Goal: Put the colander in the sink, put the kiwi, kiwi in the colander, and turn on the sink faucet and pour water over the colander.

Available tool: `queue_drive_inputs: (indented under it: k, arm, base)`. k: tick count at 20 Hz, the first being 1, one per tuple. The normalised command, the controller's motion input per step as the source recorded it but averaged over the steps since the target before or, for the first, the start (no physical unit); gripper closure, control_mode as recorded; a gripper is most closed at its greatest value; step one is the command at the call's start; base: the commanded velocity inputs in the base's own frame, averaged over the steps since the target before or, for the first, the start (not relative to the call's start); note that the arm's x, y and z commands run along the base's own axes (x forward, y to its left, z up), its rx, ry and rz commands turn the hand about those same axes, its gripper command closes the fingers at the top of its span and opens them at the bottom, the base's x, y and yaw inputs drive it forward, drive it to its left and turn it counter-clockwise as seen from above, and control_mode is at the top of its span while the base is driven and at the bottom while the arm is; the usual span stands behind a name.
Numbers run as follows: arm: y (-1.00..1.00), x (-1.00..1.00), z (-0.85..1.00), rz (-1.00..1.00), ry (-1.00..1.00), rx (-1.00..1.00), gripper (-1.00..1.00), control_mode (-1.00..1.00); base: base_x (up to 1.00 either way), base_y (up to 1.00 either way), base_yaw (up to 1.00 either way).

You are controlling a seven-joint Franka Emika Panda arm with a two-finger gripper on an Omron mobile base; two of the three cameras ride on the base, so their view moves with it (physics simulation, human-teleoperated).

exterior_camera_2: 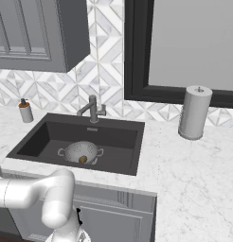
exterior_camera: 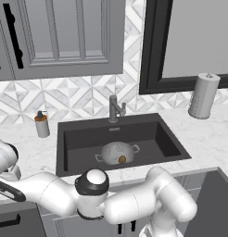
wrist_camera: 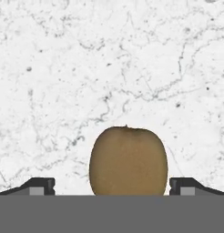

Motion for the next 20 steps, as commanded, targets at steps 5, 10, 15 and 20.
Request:
queue_drive_inputs:
  k: [5,10,15,20]
  arm:
    - [-0.52,0.0,-0.17,-0.06,0.0,-0.09,-1.0,-1.0]
    - [-0.43,-0.02,-0.24,-0.03,0.0,-0.04,-1.0,-1.0]
    - [0.02,-0.04,-0.4,0.0,0.0,0.04,-1.0,-1.0]
    - [0.1,0.0,-0.49,0.0,0.0,0.1,-1.0,-1.0]
  base:
    - [0.0,0.0,0.0]
    - [0.0,0.0,0.0]
    - [0.0,0.0,0.0]
    - [0.0,0.0,0.0]
